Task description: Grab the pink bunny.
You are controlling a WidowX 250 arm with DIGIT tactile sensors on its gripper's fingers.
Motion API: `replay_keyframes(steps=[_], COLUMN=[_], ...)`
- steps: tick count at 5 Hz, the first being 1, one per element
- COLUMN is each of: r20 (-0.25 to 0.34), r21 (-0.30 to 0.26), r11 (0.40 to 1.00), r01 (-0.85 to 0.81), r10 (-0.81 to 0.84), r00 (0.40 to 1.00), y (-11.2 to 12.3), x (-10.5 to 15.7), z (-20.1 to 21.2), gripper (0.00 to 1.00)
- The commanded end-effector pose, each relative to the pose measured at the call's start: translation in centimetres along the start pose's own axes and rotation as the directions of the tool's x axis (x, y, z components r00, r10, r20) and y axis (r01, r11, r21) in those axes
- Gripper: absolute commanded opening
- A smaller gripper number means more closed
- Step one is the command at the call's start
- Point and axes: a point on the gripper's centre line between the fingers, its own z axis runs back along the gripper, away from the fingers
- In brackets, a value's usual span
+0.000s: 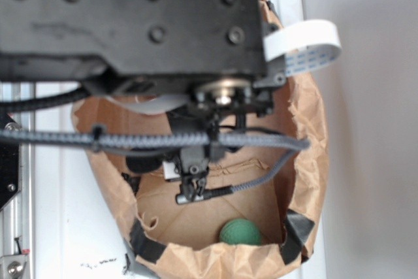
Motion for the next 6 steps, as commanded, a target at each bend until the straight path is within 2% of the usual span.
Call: replay_keyframes(steps=[1,4,5,6], r20=[0.056,0.056,0.090,0.111], r21=[0.022,0.022,0.053,0.034], r11=[0.999,0.999,0.997,0.998], r01=[-0.042,-0.042,-0.061,-0.058], r10=[0.041,0.041,0.056,0.054], r00=[0.998,0.998,0.994,0.992], y=[1.5,1.5,1.0,1.1], x=[0.5,0.5,1.7,2.3], z=[0.8,0.8,-2.4,-3.5], gripper=[1.00,1.00,1.00,1.00])
